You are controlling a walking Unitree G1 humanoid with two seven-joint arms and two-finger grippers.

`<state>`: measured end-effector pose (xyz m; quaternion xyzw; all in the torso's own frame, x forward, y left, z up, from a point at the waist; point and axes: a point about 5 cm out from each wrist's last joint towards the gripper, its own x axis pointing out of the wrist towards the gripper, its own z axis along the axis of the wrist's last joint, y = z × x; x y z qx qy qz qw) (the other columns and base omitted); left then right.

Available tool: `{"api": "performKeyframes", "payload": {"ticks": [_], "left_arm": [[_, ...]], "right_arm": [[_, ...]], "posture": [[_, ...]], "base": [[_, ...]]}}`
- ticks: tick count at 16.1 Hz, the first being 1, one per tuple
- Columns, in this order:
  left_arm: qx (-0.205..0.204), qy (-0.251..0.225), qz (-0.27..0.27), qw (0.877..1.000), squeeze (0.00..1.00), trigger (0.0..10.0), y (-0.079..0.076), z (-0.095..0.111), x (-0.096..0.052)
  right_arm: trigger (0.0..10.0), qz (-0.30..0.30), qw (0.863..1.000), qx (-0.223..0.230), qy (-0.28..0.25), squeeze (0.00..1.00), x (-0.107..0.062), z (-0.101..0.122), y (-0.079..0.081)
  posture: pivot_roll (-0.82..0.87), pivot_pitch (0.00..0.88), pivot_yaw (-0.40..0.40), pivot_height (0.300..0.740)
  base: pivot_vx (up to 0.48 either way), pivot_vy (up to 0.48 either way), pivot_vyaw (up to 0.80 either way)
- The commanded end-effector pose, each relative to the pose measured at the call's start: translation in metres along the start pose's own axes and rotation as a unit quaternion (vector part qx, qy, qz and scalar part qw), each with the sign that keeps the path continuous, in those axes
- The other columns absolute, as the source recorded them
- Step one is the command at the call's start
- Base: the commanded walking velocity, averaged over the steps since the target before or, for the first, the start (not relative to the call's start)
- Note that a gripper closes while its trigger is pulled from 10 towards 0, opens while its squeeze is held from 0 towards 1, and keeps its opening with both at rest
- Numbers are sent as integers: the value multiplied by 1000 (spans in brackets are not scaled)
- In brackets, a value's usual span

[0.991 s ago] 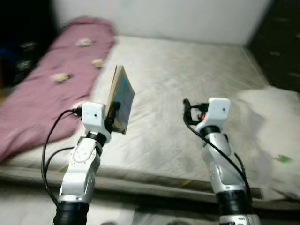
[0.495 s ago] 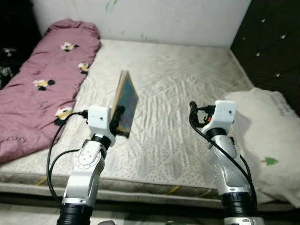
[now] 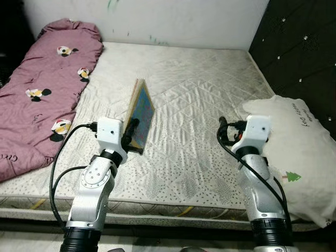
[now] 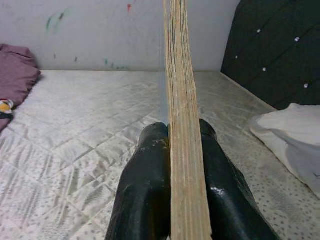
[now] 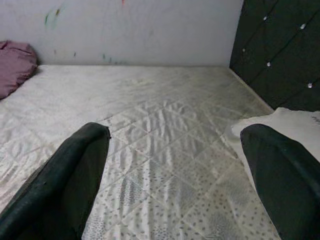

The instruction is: Clean up the room

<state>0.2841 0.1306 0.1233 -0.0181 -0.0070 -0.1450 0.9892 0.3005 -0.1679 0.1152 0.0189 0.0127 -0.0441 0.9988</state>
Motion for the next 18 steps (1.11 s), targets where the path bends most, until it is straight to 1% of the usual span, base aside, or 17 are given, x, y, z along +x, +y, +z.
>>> {"api": "performKeyframes", "payload": {"ticks": [1, 2, 6, 8, 10, 11, 12, 14, 16, 17, 18], "left_arm": [[-1, -23, -7, 1000, 0, 10000, -4, 11, 1], [-3, -22, -8, 1000, 0, 10000, -5, 10, 1], [-7, -21, -8, 1000, 0, 10000, -7, 9, 1], [-5, -20, -6, 1000, 0, 10000, -5, 8, -1], [1, -17, 6, 1000, 0, 10000, -1, 6, -6], [4, -18, 29, 999, 0, 10000, 4, 4, -13], [4, -21, 45, 999, 0, 10000, 8, 3, -18], [17, -29, 88, 996, 0, 10000, 18, 4, -31], [17, -32, 107, 994, 0, 10000, 22, 5, -41], [17, -28, 115, 993, 0, 10000, 22, 4, -45], [16, -27, 112, 993, 0, 10000, 20, 3, -46]], "right_arm": [[10000, -2, 1000, -2, -11, 0, -1, 6, 0], [10000, -1, 1000, -3, -9, 0, -1, 6, 0], [10000, -6, 1000, -9, -13, 0, 2, 8, -6], [10000, -6, 1000, -13, -11, 0, -2, 7, -8], [10000, -6, 1000, -18, -4, 0, -12, 3, -13], [10000, -5, 1000, -22, 6, 0, -24, -1, -18], [10000, -4, 1000, -23, 10, 0, -30, -3, -20], [10000, 3, 999, -25, 28, 0, -45, -10, -23], [10000, 8, 999, -28, 41, 0, -54, -13, -25], [10000, 14, 999, -24, 44, 0, -56, -12, -25], [10000, 18, 998, -24, 47, 0, -56, -11, -25]], "posture": [[-34, 7, -39, 740], [-36, 4, -41, 740], [-41, 0, -46, 740], [-41, 0, -46, 740], [-42, 0, -48, 740], [-45, 0, -48, 740], [-46, 0, -49, 740], [-45, 1, -50, 740], [-38, 5, -57, 740], [-38, 3, -58, 740], [-36, 2, -59, 740]], "base": [[0, -480, 0], [0, -480, 0], [0, -480, -423], [0, -480, 0], [0, -480, 0], [0, 0, 0], [0, 0, 0], [0, 0, 0], [0, 0, 0], [0, 0, 0], [0, 0, 0]]}}
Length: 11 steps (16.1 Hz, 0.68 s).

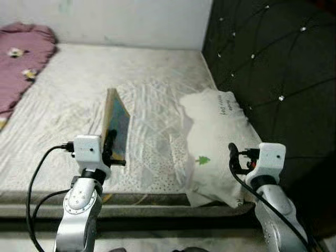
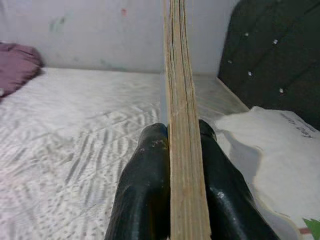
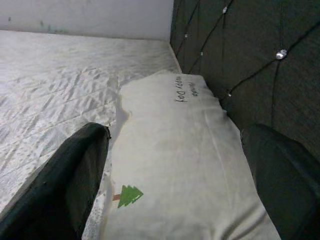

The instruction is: Clean up the room

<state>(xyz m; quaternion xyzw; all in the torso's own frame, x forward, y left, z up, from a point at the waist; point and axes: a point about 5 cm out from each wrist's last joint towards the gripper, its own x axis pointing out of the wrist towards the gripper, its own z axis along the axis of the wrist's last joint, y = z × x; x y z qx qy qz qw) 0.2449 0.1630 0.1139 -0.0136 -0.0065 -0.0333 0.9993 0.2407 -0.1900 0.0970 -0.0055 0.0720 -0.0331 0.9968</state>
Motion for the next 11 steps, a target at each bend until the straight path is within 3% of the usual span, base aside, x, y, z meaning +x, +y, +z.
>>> {"api": "performKeyframes", "payload": {"ticks": [1, 6, 11], "left_arm": [[0, -28, -10, 1000, 0, 10000, -3, 12, 2], [-19, -31, -38, 999, 0, 10000, -8, 16, 4], [-27, -32, -47, 998, 0, 10000, -9, 17, 3]], "right_arm": [[10000, 18, 1000, -2, -12, 0, 2, 8, 5], [10000, 15, 1000, -5, -8, 0, 1, 10, 5], [10000, 21, 1000, -7, -5, 0, 2, 10, 5]], "posture": [[-33, 1, -62, 740], [-34, 0, -62, 740], [-33, 0, -67, 740]], "base": [[0, 0, 0], [0, 0, 0], [98, 0, -472]]}}
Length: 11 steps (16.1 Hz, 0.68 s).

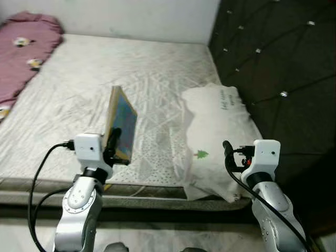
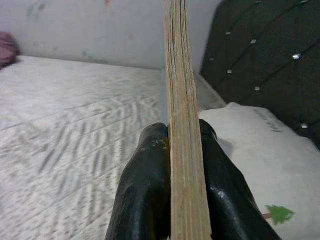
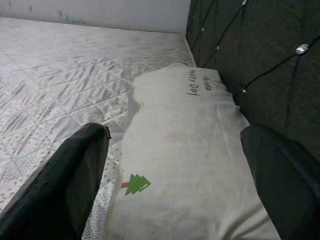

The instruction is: Clean up the room

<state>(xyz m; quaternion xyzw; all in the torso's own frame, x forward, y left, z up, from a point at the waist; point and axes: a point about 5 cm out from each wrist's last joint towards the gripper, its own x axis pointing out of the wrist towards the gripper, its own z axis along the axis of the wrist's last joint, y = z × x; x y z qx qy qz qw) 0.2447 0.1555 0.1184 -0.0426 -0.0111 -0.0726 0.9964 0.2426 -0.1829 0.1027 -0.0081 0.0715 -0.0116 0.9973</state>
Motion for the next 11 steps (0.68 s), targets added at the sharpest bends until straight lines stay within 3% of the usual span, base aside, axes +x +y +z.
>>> {"api": "performKeyframes", "payload": {"ticks": [1, 11], "left_arm": [[2, -27, -9, 1000, 0, 10000, -2, 12, 3], [-2, -26, -17, 1000, 0, 10000, -6, 12, 3]], "right_arm": [[10000, 0, 1000, -3, -4, 0, 1, 4, -2], [10000, 1, 1000, -6, 0, 0, 0, 4, -2]], "posture": [[-33, 0, -68, 740], [-45, 5, -71, 740]], "base": [[259, 0, 0], [299, 0, 0]]}}
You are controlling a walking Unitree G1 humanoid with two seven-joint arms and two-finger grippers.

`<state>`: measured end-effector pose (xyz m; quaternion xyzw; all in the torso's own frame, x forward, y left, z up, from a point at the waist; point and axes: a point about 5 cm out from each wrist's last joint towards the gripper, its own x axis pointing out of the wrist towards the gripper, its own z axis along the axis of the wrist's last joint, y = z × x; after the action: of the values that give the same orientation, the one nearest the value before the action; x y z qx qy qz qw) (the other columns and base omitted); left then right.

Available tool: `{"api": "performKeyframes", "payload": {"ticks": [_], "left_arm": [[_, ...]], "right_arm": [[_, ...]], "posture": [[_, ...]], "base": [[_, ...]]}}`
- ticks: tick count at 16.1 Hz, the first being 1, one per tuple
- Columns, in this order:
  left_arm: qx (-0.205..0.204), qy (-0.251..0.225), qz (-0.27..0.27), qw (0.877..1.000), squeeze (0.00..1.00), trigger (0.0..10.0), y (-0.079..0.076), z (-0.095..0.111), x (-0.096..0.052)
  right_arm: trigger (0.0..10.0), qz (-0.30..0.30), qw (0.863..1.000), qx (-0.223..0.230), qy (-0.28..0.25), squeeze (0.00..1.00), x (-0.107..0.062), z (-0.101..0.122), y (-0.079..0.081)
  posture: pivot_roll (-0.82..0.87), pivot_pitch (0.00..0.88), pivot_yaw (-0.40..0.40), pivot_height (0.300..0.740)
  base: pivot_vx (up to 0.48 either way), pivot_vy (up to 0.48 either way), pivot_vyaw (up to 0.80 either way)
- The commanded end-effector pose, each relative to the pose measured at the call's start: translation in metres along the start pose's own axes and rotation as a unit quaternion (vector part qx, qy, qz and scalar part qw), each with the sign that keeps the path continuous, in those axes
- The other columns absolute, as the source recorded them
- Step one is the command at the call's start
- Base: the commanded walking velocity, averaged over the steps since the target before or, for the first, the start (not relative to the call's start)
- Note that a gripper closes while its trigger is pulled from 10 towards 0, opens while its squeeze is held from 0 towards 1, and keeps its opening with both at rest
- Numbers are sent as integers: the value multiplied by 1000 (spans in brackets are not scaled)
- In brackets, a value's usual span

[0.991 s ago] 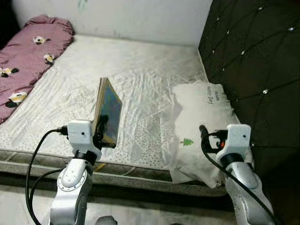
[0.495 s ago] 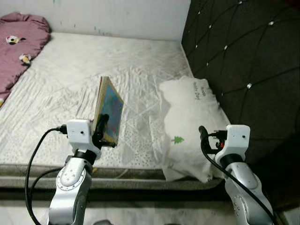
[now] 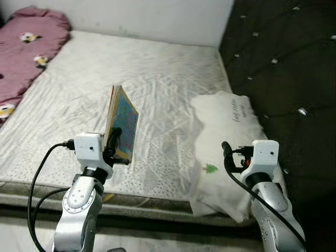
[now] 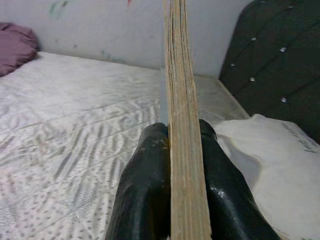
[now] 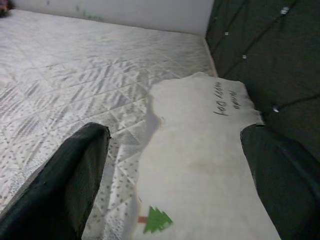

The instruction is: Clean up the room

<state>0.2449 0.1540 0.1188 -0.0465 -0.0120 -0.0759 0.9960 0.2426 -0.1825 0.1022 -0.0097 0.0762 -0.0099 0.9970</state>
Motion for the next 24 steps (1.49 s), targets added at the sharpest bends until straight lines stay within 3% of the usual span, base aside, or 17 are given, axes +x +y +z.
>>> {"api": "performKeyframes", "payload": {"ticks": [1, 11, 20, 24], "left_arm": [[1, -24, -13, 1000, 0, 10000, -4, 11, 3], [-2, -18, -15, 1000, 0, 10000, -6, 9, 5], [-12, 3, 1, 1000, 0, 10000, -6, 3, 6], [-43, 35, 16, 998, 0, 10000, -7, -5, 3]], "right_arm": [[10000, -1, 1000, -5, -3, 0, 0, 4, -2], [10000, -4, 1000, -7, -3, 0, -1, 4, -3], [10000, -3, 1000, -8, 2, 0, -1, 4, -3], [10000, 0, 1000, -9, 5, 0, -2, 3, -2]], "posture": [[-45, 5, -71, 740], [-50, 10, -70, 740], [-52, 17, -73, 740], [-48, 23, -74, 740]], "base": [[330, 0, 0], [323, 0, 0], [0, 0, 0], [0, 0, 0]]}}
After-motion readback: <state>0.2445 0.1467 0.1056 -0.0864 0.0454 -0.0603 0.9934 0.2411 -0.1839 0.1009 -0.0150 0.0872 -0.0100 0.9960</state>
